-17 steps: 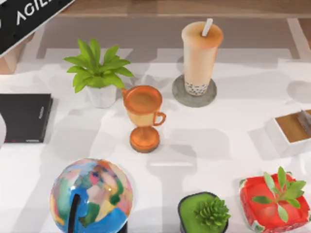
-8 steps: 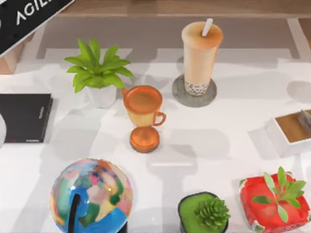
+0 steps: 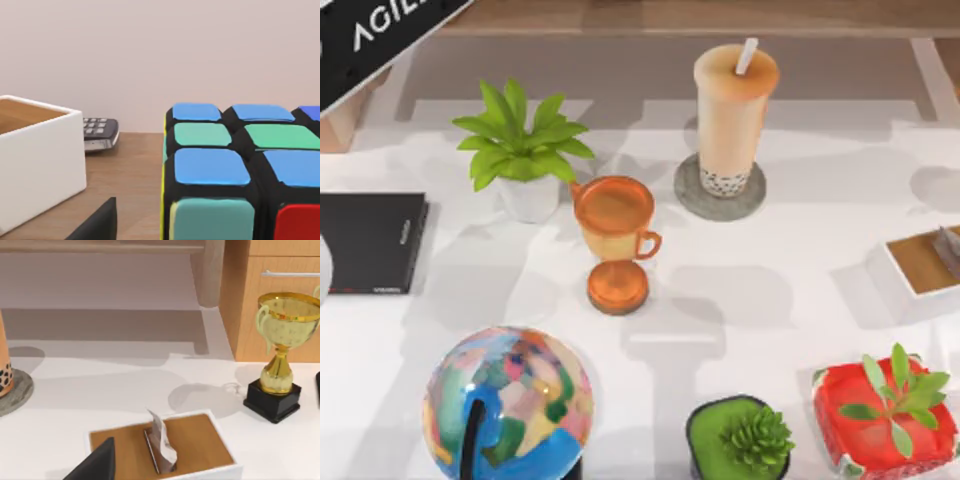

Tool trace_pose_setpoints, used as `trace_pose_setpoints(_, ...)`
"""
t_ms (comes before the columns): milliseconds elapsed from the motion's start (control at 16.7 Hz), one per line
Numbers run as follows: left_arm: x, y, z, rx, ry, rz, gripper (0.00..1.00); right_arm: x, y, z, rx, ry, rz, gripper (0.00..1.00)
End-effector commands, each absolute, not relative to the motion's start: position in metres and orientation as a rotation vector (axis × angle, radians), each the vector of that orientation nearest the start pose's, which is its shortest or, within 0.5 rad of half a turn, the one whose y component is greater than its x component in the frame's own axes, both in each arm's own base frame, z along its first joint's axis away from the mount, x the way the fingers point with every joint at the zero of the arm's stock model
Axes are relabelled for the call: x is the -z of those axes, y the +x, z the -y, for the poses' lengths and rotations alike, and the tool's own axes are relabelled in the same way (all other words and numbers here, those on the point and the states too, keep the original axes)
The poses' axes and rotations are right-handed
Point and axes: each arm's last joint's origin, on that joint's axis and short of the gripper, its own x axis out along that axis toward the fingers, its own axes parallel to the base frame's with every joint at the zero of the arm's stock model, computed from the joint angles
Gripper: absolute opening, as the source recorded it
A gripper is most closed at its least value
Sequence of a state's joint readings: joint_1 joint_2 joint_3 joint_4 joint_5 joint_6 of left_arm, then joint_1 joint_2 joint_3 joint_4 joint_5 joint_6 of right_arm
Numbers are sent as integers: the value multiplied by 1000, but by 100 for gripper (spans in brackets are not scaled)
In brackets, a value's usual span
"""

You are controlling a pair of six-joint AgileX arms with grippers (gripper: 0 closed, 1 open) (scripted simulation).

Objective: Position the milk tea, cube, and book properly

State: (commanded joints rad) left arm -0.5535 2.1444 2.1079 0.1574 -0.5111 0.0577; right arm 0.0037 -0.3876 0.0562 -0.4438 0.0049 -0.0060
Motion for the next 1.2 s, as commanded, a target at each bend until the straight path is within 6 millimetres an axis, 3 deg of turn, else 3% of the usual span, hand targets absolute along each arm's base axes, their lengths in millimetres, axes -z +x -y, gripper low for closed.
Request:
trace_pose_setpoints(240,-385,446,248,16,-16,100,100,-160,76,1,0,0,0,100)
trace_pose_setpoints(420,-406,450,214,9,-17,177,100,-160,76,1,0,0,0,100)
trace_pose_setpoints(540,-427,454,166,-10,0,262,100,-160,76,1,0,0,0,100)
trace_pose_setpoints(660,-442,456,103,-49,38,345,100,-160,76,1,0,0,0,100)
trace_pose_setpoints(840,-444,450,4,-114,116,416,100,-160,76,1,0,0,0,100)
trace_pose_setpoints(1020,-417,437,-75,-141,165,393,100,-160,76,1,0,0,0,100)
trace_pose_setpoints(1200,-355,433,-119,-100,138,258,100,-160,76,1,0,0,0,100)
